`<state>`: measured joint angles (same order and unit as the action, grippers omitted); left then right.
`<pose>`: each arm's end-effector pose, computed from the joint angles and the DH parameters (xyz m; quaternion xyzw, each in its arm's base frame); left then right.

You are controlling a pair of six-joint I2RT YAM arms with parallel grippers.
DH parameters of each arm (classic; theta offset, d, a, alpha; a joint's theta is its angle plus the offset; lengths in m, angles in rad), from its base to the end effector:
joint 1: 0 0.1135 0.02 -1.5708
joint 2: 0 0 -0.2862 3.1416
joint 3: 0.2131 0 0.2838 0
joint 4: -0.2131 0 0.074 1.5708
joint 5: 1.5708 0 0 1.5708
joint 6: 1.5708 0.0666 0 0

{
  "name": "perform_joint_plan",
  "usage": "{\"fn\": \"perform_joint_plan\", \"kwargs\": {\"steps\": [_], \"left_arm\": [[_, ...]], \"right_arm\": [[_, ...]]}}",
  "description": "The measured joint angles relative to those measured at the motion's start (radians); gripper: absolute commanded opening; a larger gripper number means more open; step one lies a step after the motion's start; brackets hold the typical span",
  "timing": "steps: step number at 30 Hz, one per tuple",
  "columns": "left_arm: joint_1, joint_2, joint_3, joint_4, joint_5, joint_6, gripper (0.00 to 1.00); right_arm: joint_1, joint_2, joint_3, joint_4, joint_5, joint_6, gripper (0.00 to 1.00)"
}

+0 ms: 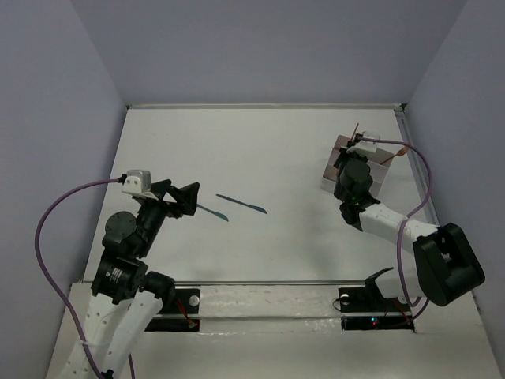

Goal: Sort the eating utensils into containers

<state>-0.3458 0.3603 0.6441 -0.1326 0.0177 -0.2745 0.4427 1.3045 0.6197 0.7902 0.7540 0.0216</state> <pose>0.1319 -0.0488 0.3709 0.0299 0.6510 -0.2370 0.7205 0.3081 0.0956 0.2735 0.1376 0.6654 -0.0806 0.7293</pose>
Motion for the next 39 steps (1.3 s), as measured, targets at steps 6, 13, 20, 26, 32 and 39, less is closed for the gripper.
{"fn": "perform_joint_plan", "kwargs": {"steps": [6, 13, 20, 26, 32, 39], "left_arm": [[-0.002, 0.000, 0.000, 0.000, 0.000, 0.000, 0.99], [-0.002, 0.000, 0.000, 0.000, 0.000, 0.000, 0.99], [-0.002, 0.000, 0.000, 0.000, 0.000, 0.000, 0.99], [-0.002, 0.002, 0.000, 0.000, 0.000, 0.000, 0.99], [-0.002, 0.002, 0.000, 0.000, 0.000, 0.000, 0.99], [-0.001, 0.004, 0.000, 0.001, 0.000, 0.000, 0.99]], "right_arm": [[-0.021, 0.089, -0.026, 0.068, -0.002, -0.003, 0.07], [-0.024, 0.150, -0.061, 0.117, -0.002, 0.019, 0.17], [-0.025, 0.119, -0.068, 0.053, -0.033, 0.060, 0.45], [-0.025, 0.020, 0.019, -0.141, -0.125, 0.127, 0.47], [-0.014, -0.013, 0.141, -0.358, -0.354, 0.196, 0.47], [0.114, 0.217, 0.448, -0.644, -0.636, 0.182, 0.47]]}}
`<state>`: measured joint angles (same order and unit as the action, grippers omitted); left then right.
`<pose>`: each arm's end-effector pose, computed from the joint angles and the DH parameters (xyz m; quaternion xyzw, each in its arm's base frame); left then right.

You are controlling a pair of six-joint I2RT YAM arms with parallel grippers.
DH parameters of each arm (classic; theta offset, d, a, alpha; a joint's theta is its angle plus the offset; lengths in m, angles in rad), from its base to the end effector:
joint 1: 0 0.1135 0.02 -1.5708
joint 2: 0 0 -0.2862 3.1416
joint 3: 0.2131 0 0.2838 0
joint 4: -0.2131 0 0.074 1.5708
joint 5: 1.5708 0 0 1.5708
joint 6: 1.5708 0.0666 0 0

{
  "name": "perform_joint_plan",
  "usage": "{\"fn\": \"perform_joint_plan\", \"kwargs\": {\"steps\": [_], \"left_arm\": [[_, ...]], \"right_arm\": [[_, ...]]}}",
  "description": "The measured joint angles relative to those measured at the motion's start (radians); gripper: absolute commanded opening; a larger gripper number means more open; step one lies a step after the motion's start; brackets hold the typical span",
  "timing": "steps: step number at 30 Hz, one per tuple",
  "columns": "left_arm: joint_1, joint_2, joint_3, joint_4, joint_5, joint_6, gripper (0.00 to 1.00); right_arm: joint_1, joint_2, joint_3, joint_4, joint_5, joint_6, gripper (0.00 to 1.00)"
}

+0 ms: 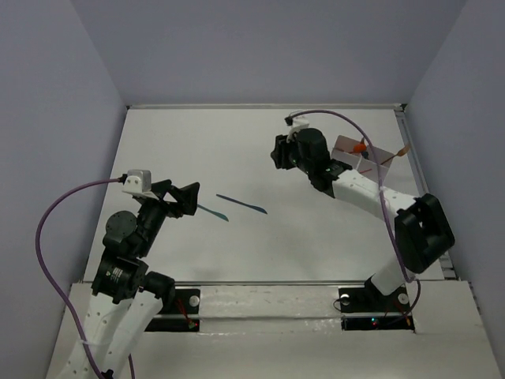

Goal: Sort the eating utensils into containers

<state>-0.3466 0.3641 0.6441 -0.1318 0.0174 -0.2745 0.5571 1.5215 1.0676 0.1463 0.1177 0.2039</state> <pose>0.1328 -0.0492 0.3705 0.0301 0.6521 -0.2369 0.7195 0.3564 0.2128 0.2892 -0.1074 0.7993 0.1748 0.5649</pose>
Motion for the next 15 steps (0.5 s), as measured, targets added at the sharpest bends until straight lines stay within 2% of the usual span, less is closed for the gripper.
{"fn": "perform_joint_plan", "kwargs": {"steps": [7, 15], "left_arm": [[0.000, 0.003, 0.000, 0.000, 0.000, 0.000, 0.99], [0.005, 0.005, 0.000, 0.000, 0.000, 0.000, 0.99]], "right_arm": [[0.135, 0.291, 0.254, -0.264, -0.173, -0.067, 0.49], [0.184, 0.521, 0.485, -0.478, -0.240, -0.128, 0.51]]}}
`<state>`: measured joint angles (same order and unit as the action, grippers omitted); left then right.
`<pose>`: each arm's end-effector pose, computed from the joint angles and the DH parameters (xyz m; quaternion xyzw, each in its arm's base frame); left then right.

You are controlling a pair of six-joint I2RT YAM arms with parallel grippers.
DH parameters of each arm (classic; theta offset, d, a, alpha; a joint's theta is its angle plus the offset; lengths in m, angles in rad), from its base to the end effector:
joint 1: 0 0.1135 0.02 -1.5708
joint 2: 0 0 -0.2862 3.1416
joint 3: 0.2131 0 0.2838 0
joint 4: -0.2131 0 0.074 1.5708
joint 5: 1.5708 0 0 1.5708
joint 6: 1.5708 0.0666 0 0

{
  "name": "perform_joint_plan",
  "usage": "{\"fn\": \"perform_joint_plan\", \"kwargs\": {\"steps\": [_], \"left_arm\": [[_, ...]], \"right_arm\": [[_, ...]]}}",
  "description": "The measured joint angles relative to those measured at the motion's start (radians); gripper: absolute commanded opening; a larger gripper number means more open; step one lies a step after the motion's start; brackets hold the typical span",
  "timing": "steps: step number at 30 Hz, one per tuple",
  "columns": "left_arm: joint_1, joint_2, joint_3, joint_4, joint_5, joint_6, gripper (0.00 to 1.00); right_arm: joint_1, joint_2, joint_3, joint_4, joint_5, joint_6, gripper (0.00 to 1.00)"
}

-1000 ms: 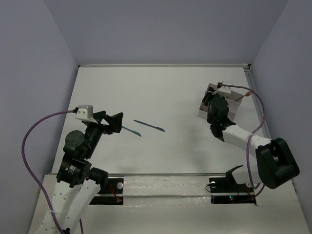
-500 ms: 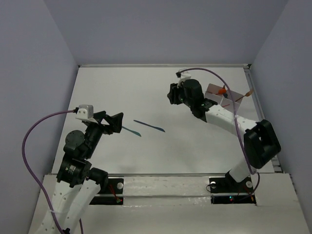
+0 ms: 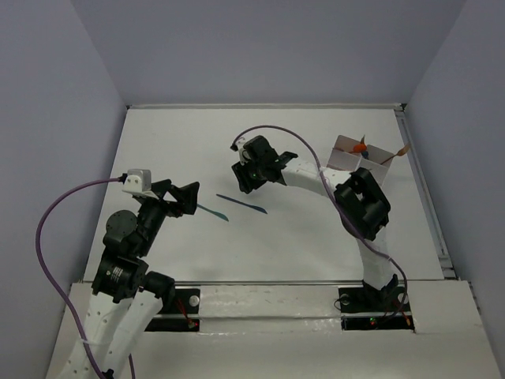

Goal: Sort the eating utensils into containers

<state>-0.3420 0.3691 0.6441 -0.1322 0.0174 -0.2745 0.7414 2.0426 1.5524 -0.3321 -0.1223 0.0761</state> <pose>0.1342 -0.0490 0.3699 0.0287 0.6542 -0.2347 0.7184 0.3768 0.3561 0.1881 -0.3245 0.8708 0.1972 0.3122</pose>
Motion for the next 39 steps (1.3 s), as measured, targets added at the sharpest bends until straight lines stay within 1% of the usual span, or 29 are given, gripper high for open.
{"fn": "perform_joint_plan", "kwargs": {"steps": [3, 12, 14, 19, 21, 23, 24, 26, 28, 29, 33, 35, 38, 39], "left_arm": [[0.003, 0.000, 0.000, 0.000, 0.000, 0.000, 0.99], [0.003, 0.000, 0.000, 0.000, 0.000, 0.000, 0.99], [0.003, -0.001, 0.000, 0.000, 0.000, 0.000, 0.99], [0.003, -0.001, 0.000, 0.000, 0.000, 0.000, 0.99], [0.004, -0.001, 0.000, 0.000, 0.000, 0.000, 0.99], [0.004, -0.001, 0.000, 0.000, 0.000, 0.000, 0.99], [0.003, -0.001, 0.000, 0.000, 0.000, 0.000, 0.99], [0.004, -0.001, 0.000, 0.000, 0.000, 0.000, 0.99], [0.004, -0.001, 0.000, 0.000, 0.000, 0.000, 0.99], [0.004, -0.001, 0.000, 0.000, 0.000, 0.000, 0.99], [0.004, -0.001, 0.000, 0.000, 0.000, 0.000, 0.99], [0.004, -0.002, 0.000, 0.000, 0.000, 0.000, 0.99], [0.004, -0.004, 0.000, 0.000, 0.000, 0.000, 0.99], [0.004, -0.005, 0.000, 0.000, 0.000, 0.000, 0.99]], "right_arm": [[0.024, 0.067, 0.071, -0.056, -0.003, -0.025, 0.52], [0.097, 0.187, 0.211, -0.167, -0.009, -0.086, 0.52], [0.103, 0.215, 0.240, -0.177, -0.008, -0.092, 0.50], [0.119, 0.277, 0.339, -0.216, 0.024, -0.114, 0.42], [0.128, 0.287, 0.355, -0.223, 0.051, -0.122, 0.40], [0.137, 0.288, 0.357, -0.226, 0.079, -0.129, 0.41], [0.138, 0.288, 0.357, -0.226, 0.085, -0.130, 0.42], [0.140, 0.288, 0.357, -0.227, 0.093, -0.130, 0.49], [0.141, 0.285, 0.350, -0.220, 0.108, -0.130, 0.57], [0.143, 0.275, 0.333, -0.212, 0.115, -0.129, 0.66], [0.149, 0.222, 0.246, -0.191, 0.132, -0.118, 0.77], [0.150, 0.179, 0.191, -0.181, 0.137, -0.101, 0.80], [0.150, 0.108, 0.114, -0.170, 0.137, -0.063, 0.80], [0.150, 0.066, 0.069, -0.140, 0.134, -0.040, 0.80]]}}
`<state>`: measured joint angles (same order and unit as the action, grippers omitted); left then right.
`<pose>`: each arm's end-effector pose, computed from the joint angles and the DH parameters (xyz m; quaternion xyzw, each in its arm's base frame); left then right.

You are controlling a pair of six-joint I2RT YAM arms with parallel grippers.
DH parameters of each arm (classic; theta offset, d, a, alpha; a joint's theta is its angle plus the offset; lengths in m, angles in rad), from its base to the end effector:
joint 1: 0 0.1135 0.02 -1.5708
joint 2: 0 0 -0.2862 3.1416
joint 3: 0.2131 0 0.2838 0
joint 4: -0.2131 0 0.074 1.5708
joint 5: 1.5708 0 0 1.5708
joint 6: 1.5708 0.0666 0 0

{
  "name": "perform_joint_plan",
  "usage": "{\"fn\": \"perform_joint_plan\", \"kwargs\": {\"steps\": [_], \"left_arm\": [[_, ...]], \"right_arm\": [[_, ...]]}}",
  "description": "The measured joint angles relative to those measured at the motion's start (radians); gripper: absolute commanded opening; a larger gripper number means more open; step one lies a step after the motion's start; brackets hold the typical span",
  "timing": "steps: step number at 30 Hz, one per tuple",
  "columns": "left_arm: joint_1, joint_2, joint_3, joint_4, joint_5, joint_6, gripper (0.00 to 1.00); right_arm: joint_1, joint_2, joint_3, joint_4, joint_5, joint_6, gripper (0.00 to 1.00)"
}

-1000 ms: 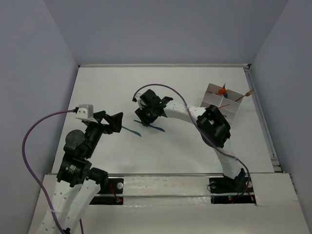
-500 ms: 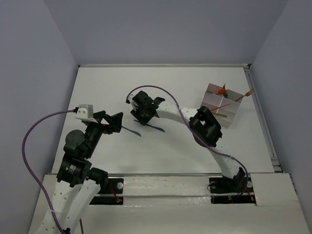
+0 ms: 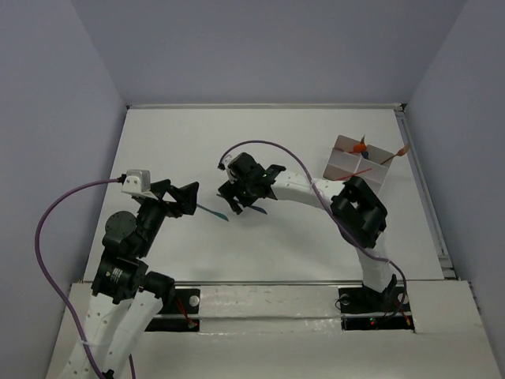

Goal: Sort the eating utensils into containers

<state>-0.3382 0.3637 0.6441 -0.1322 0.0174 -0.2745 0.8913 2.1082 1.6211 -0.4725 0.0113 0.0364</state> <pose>0.1331 -0.0480 0.3705 0.0274 0.6523 -0.2339 0.7205 0.3276 0.4043 0.1674 -0.3938 0.8686 0.1298 0.2715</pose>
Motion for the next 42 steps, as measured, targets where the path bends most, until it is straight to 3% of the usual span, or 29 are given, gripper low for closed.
{"fn": "perform_joint_plan", "kwargs": {"steps": [7, 12, 18, 26, 34, 42], "left_arm": [[0.000, -0.002, 0.000, 0.000, 0.000, 0.000, 0.99], [0.000, -0.002, 0.000, 0.000, 0.000, 0.000, 0.99], [0.000, -0.002, 0.000, 0.000, 0.000, 0.000, 0.99], [0.000, -0.002, 0.000, 0.000, 0.000, 0.000, 0.99], [0.000, -0.003, 0.000, 0.000, 0.000, 0.000, 0.99], [0.000, -0.003, 0.000, 0.000, 0.000, 0.000, 0.99]], "right_arm": [[-0.001, -0.196, -0.235, 0.139, -0.089, 0.159, 0.80], [-0.001, -0.196, -0.341, 0.206, -0.143, 0.241, 0.80], [-0.004, -0.174, -0.358, 0.241, -0.166, 0.294, 0.80], [-0.090, -0.114, -0.288, 0.271, -0.147, 0.335, 0.85], [-0.132, 0.035, -0.058, 0.215, -0.061, 0.312, 0.88], [-0.123, 0.087, 0.035, 0.135, 0.012, 0.284, 0.73]]}}
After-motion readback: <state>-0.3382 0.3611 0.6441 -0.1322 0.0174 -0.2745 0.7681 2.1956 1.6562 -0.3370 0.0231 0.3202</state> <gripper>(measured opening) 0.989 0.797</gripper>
